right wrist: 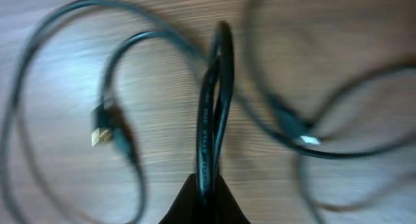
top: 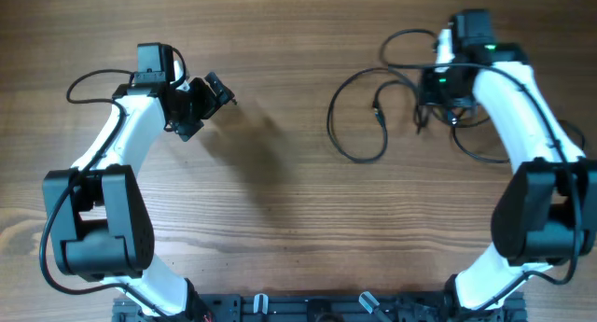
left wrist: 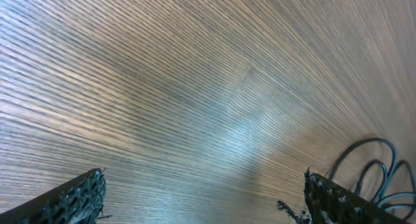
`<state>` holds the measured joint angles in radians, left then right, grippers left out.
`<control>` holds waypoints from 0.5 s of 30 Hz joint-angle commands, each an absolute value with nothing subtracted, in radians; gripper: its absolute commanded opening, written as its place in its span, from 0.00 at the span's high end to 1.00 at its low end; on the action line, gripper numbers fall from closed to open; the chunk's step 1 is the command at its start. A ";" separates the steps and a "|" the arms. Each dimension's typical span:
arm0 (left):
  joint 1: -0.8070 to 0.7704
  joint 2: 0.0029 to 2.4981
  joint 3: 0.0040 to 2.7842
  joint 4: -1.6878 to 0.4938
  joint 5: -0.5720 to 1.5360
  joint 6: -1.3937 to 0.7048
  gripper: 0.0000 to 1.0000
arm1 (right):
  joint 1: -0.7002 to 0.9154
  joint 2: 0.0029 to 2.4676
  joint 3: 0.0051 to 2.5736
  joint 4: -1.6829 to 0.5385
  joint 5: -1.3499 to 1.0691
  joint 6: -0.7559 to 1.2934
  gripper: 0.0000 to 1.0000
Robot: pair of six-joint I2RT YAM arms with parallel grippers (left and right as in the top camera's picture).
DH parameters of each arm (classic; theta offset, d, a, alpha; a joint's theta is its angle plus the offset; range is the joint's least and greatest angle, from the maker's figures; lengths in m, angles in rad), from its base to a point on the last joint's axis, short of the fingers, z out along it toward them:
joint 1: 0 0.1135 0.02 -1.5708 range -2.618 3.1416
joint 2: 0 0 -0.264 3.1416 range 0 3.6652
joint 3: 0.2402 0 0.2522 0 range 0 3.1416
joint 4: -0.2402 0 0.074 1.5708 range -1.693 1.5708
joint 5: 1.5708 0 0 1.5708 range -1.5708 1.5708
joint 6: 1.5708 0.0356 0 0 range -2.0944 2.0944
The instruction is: Untangle cables
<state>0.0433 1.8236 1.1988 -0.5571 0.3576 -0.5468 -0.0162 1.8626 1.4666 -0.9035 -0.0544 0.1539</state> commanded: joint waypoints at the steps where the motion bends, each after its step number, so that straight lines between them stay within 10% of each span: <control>1: 0.047 1.826 1.211 -0.557 0.327 -0.527 0.00 | -0.088 1.857 1.468 -0.906 0.000 0.187 0.95; 5: 0.047 1.826 1.211 -0.557 0.327 -0.527 0.00 | -0.105 1.855 1.470 -0.908 0.001 0.182 0.30; 11: 0.047 1.826 1.211 -0.558 0.328 -0.527 0.00 | -0.105 1.813 1.603 -1.001 0.046 0.160 0.00; 15: 0.047 1.826 1.211 -0.557 0.328 -0.527 0.00 | -0.105 1.777 1.659 -1.002 0.045 0.160 0.00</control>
<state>0.0433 1.8236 1.1988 -0.5571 0.3378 -0.5430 -0.1081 1.8446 1.6009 -1.0073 0.0135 0.1604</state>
